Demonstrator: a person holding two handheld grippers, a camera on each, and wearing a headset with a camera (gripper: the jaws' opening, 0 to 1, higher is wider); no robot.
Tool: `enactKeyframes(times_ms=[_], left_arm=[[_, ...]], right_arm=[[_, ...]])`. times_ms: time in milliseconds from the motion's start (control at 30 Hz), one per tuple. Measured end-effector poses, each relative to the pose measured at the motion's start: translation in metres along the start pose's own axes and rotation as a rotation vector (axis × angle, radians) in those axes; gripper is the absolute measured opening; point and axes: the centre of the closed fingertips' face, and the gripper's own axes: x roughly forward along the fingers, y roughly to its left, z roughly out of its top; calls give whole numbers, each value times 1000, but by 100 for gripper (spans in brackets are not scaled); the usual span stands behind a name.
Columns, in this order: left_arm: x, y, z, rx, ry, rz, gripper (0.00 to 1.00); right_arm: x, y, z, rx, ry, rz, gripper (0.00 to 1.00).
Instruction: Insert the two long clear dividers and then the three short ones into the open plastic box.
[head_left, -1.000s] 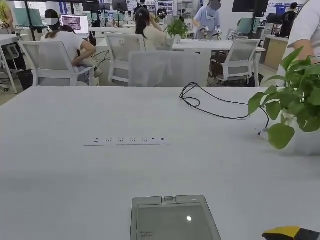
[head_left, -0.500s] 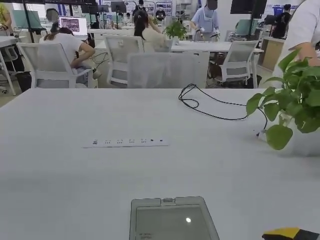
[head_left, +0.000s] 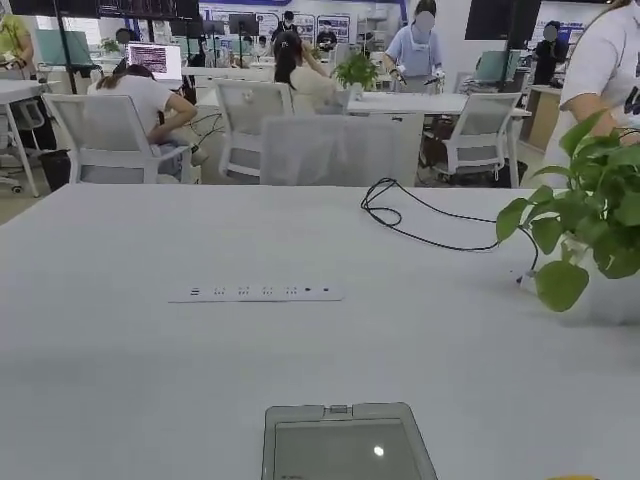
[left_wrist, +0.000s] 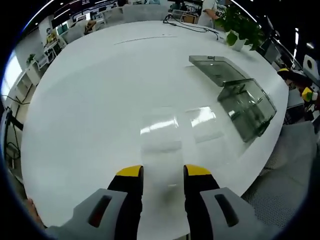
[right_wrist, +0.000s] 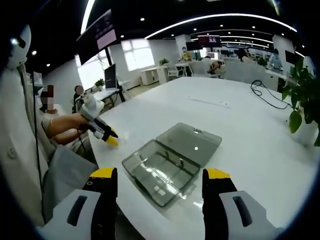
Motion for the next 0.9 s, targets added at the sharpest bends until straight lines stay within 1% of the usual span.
enactKeyframes(times_ms=[33,100,167,233,267,333,400,500,633,733,900], left_arm=[[-1,0,0,-2,-3,2,30],[-4,-2,4,-17,-27,-2,30],[-6,-7,8,-43,-58,-21,30],[-8,-11,11,-51,-82,-31,30],[-10,-14,13,-56,-101,-34,30],[-11,-19,15,-58,-119,-42,30],[-12,-25,19,-63,-141,-53,30],[-15,-35,27,-75,-200,-79,30],[-17,-45,33,-78,-250,-98,30],[-19,-51,39,-81,-289,-103,30],[-24,-57,50,-97,-374,-112,30]], right_arm=[[1,0,1,8,-4,-2,68],[2,1,2,27,-10,-6,65],[4,2,4,46,-22,-9,63],[6,3,7,66,-33,-10,61],[7,4,7,67,-31,-11,60],[10,5,8,75,-36,-13,59],[13,8,9,98,-41,-6,58],[17,13,11,135,-50,2,56],[24,20,12,175,-60,10,51],[30,27,13,205,-64,33,48],[40,37,16,236,-75,50,45]])
